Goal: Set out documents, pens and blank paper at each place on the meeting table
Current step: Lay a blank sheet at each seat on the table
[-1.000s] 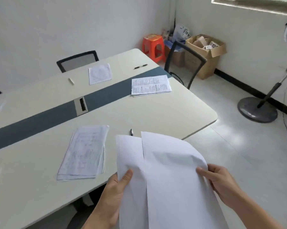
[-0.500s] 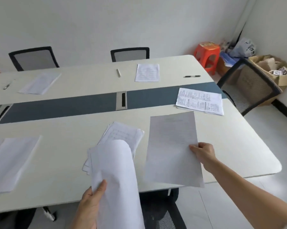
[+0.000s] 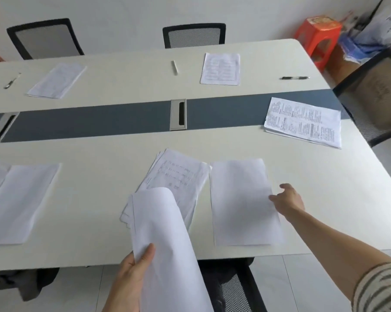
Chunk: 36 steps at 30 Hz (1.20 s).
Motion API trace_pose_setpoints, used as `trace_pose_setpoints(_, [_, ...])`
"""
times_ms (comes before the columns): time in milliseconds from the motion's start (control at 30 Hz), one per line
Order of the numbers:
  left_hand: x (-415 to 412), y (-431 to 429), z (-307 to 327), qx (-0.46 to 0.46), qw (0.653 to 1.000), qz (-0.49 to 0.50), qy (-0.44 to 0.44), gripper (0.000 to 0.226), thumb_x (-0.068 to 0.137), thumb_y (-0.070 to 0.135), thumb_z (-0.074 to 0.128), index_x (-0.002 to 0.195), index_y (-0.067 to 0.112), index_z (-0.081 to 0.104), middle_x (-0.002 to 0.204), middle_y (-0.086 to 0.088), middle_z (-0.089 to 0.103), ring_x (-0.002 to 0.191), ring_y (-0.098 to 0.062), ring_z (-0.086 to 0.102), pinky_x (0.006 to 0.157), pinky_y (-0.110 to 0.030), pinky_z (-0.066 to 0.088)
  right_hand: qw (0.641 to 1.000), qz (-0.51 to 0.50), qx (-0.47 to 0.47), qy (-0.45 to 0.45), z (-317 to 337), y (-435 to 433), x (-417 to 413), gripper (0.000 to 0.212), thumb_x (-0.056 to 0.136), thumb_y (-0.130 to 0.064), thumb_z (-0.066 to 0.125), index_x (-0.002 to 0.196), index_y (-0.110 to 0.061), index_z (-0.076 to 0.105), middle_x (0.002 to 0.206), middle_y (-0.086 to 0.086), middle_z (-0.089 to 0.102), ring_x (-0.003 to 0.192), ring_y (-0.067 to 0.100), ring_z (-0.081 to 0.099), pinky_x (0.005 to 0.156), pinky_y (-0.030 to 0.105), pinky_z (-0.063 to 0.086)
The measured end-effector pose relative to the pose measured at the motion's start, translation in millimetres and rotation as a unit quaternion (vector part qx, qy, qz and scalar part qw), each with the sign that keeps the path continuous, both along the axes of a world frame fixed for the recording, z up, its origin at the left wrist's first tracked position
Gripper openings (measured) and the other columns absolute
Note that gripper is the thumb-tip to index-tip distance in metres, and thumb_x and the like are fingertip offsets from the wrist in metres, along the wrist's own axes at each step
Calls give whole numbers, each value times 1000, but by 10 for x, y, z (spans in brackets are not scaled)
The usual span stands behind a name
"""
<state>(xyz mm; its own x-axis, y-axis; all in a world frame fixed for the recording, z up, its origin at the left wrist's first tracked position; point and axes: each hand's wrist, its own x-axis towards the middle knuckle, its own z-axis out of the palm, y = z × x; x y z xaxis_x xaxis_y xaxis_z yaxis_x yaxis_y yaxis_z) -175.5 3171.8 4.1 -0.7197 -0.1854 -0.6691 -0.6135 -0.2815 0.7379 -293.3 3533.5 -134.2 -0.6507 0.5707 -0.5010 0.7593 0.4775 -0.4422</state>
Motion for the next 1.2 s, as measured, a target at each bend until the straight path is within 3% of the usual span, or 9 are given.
trace_pose_setpoints(133, [-149,375,90,40,997,-68,4,25,88,20,59,106,6,69,99,-13,76,85,-27,74,76,-36,52,997,-17,-55,52,272,86,259,49,85,-26,67,132,-20,52,125,4,62,111,25,59,88,40,51])
trace_pose_setpoints(300, [-231,1087,295,58,984,-162,39,30,82,24,62,110,13,68,103,-7,76,93,-24,73,83,-40,52,956,-32,-257,135,813,207,974,27,86,-24,71,111,-16,66,104,4,71,93,18,69,72,33,55])
trace_pose_setpoints(367, [-197,1402,345,64,977,-201,40,38,79,27,64,114,12,66,106,-9,75,98,-29,71,87,-43,52,940,-23,-309,145,1003,332,1314,26,88,-27,70,111,-17,67,100,0,74,92,14,71,75,33,55])
trace_pose_setpoints(500, [18,2168,453,84,961,-262,41,38,81,24,63,116,8,66,108,-15,73,96,-34,71,80,-41,57,901,-32,-408,142,1153,793,1917,41,82,-42,70,116,-21,64,109,-1,74,99,11,71,88,38,55])
trace_pose_setpoints(633, [441,3086,478,98,944,-311,52,27,78,16,62,97,2,74,99,-21,74,82,-33,73,62,-33,60,855,-70,-498,128,1095,1514,2496,57,72,-45,73,122,-20,60,115,6,72,106,21,70,90,39,52])
trace_pose_setpoints(767, [800,3934,450,110,926,-359,43,28,73,16,70,94,-2,74,98,-25,73,78,-35,73,63,-37,61,827,-132,-528,142,1030,2305,3028,55,69,-35,79,114,-9,64,101,10,73,87,22,70,74,32,52])
trace_pose_setpoints(867, [900,4453,446,108,903,-414,41,67,39,32,96,91,-5,74,92,-26,73,73,-36,72,60,-38,60,825,-152,-518,169,1087,2812,3346,63,54,-35,86,107,-5,67,98,9,74,82,19,69,65,28,49])
trace_pose_setpoints(1000, [847,5045,489,108,883,-455,48,83,28,41,97,93,-4,74,97,-29,72,78,-39,71,67,-41,59,818,-170,-510,206,1132,3379,3484,69,59,-38,83,120,-13,63,116,7,72,108,23,68,76,33,50])
trace_pose_setpoints(1200, [466,5940,389,102,876,-468,58,81,32,41,96,95,-5,73,99,-30,71,83,-41,70,75,-47,59,790,-210,-526,235,1077,4082,3213,55,70,-29,80,119,-7,65,114,18,69,98,31,64,85,39,53])
